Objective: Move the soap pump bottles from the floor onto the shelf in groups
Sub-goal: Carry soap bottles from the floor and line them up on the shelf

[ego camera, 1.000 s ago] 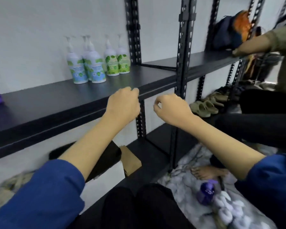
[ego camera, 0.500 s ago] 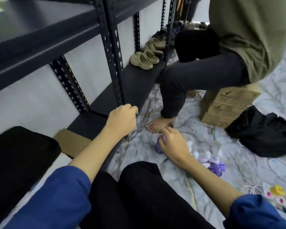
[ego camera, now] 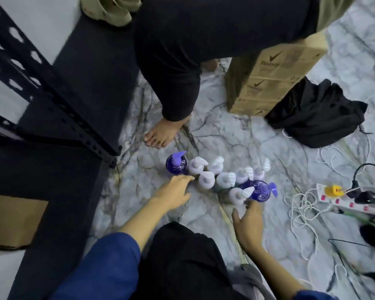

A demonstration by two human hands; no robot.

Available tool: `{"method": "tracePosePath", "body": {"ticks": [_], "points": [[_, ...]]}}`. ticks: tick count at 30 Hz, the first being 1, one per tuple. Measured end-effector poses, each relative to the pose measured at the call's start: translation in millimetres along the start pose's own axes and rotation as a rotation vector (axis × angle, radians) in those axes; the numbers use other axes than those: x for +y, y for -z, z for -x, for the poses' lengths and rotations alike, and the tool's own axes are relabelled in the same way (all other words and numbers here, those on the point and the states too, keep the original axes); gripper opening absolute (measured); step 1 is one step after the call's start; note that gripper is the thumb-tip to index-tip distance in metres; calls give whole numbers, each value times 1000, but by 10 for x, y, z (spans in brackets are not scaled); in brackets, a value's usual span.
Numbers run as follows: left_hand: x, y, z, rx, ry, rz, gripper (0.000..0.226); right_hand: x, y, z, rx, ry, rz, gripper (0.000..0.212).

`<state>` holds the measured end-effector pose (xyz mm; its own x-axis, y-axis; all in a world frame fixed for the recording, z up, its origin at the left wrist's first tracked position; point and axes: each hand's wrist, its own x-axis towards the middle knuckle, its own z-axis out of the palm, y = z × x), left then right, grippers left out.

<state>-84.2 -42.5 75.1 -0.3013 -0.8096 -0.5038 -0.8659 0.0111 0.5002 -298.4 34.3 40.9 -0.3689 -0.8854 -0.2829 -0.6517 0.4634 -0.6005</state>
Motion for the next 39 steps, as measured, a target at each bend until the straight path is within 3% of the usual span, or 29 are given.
{"method": "tracePosePath", "body": {"ticks": [4,8,12,18,22,25,28,31,34,39], "points": [[-38,-429,-352,-11,2,107,69,170,-84,-194,74,-163,-153,47],[-39,-771,-534,78,-4,283,81,200,-213,-354,0,-145,-279,57],[-16,-1068,-679,224,-21,393,87,319,-408,-400,-9,-153,-191,74],[-33,-1219,-876,392,22,324,76,468,-496,-445,40,-155,-222,56],[-129,-1266,-963,320,35,334,62,535,-518,-541,-93,-165,-228,39],[-144,-1307,-986,170,62,350,67,564,-552,-622,-205,-159,-216,38],[-110,-1353,-1001,150,79,342,76,576,-586,-640,-193,-177,-245,40],[-104,-1342,-993,187,56,405,65,574,-579,-624,-184,-184,-287,35],[-120,-1318,-937,142,42,477,58,594,-541,-578,-188,-199,-316,44],[30,-1146,-711,113,3,590,63,464,-333,-367,-162,-142,-392,52]]}}
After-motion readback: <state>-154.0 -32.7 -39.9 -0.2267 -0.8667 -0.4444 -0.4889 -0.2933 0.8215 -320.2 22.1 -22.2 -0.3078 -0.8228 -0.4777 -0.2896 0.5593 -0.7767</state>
